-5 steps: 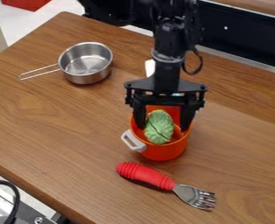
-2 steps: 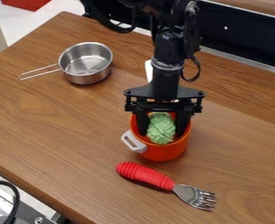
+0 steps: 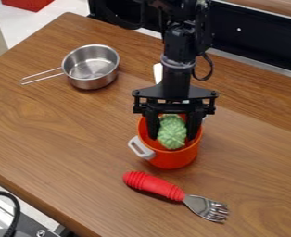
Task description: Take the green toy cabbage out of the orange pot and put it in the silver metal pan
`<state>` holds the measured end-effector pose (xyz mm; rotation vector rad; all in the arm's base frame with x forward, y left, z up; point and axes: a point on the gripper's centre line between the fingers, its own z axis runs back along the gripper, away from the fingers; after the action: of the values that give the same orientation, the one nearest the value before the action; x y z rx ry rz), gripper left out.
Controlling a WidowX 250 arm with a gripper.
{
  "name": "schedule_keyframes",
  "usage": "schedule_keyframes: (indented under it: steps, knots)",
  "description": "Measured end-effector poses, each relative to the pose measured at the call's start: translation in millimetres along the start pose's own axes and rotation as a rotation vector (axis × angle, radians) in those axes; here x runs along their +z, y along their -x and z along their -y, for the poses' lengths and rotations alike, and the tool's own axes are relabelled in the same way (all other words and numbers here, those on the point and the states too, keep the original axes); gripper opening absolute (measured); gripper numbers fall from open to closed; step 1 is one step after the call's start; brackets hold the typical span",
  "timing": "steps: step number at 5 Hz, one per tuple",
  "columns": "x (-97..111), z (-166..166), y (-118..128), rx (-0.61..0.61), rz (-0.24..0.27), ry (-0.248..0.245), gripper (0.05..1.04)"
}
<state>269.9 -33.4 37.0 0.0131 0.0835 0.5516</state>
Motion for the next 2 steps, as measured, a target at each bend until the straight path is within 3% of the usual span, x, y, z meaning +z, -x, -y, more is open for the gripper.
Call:
schedule_keyframes:
  steps: [1, 2]
  knots:
    - [7.6, 1.0, -1.4, 0.013, -0.039, 0.029, 0.744]
    - [32.2, 0.9, -3.3, 0.015, -0.063, 0.092, 0.744]
